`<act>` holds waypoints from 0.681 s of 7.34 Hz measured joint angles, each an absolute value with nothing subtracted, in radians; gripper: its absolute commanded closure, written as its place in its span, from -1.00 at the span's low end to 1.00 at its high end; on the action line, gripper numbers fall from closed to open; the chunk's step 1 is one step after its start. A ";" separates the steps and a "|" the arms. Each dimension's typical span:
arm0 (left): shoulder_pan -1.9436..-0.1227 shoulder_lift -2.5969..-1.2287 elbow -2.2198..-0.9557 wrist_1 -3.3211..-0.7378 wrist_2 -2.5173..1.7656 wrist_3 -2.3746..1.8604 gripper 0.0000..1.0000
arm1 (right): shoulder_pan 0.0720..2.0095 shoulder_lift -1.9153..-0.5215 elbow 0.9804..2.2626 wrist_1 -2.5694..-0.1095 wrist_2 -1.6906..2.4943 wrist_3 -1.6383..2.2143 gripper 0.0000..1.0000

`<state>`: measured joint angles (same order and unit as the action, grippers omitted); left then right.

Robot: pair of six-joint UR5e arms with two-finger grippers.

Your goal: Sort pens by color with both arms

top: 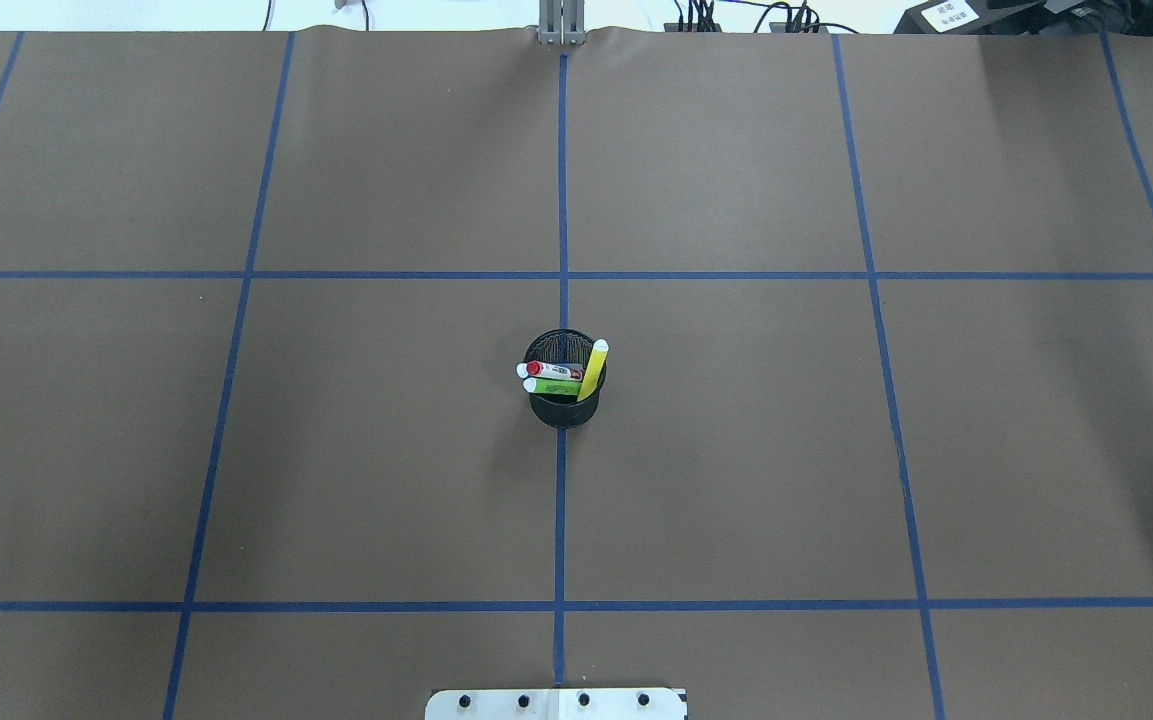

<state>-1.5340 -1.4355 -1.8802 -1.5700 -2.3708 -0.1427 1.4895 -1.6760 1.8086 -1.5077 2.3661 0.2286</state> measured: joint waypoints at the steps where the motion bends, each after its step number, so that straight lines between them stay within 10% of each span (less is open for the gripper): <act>1: -1.534 -1.436 -1.881 -1.570 -2.369 -0.142 -1.00 | 1.489 -1.676 1.809 -1.508 2.367 0.229 -0.98; 5: -1.534 -1.433 -1.888 -1.570 -2.365 -0.143 -1.00 | 1.490 -1.674 1.809 -1.506 2.368 0.230 -0.98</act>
<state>-1.5336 -1.4326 -1.8876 -1.5697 -2.3652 -0.1425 1.4895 -1.6737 1.8095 -1.5064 2.3679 0.2298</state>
